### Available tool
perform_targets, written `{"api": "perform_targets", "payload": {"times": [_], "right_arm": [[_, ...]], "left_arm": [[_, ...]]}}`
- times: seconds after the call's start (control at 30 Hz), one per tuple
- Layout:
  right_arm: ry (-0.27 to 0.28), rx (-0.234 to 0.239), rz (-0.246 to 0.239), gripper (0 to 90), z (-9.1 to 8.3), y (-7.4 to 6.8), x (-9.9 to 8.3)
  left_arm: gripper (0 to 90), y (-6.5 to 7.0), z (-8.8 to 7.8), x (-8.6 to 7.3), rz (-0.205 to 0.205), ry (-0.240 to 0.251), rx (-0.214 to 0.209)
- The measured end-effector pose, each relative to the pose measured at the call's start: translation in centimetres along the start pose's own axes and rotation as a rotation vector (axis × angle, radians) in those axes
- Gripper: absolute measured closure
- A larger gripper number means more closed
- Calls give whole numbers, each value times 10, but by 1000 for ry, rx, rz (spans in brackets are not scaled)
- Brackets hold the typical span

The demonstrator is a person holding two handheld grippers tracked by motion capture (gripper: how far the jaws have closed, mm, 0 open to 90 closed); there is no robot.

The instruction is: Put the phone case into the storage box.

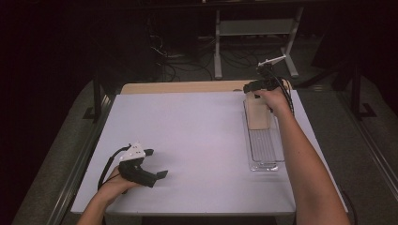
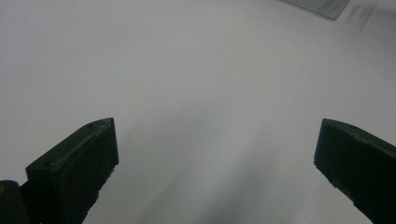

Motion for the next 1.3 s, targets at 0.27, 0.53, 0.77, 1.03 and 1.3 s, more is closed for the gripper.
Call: {"api": "perform_targets", "payload": {"times": [0.27,0.53,0.77,1.03,1.3], "right_arm": [[42,59,-46,4,-27,-11,0],[107,145,-121,4,-52,-27,-10],[127,214,-168,4,-65,-40,-30],[161,294,-234,4,-75,-53,-60],[163,349,-292,4,-85,-63,-92]], "left_arm": [[0,-1,0,1,24,-2,1],[0,-2,-4,3,19,-13,-3],[0,-3,-9,8,44,-45,-18],[0,-1,-13,16,32,-40,-41],[0,-3,-13,26,47,-52,-43]]}}
Point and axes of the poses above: each handheld gripper's, and its own axes: z roughly forward along the jaws, x roughly out of its top, y roughly to its right, the point moved 8 cm from there along z, roughly forward along the jaws, and after that the axes turned 3 degrees about x, right-handed, at the moved point
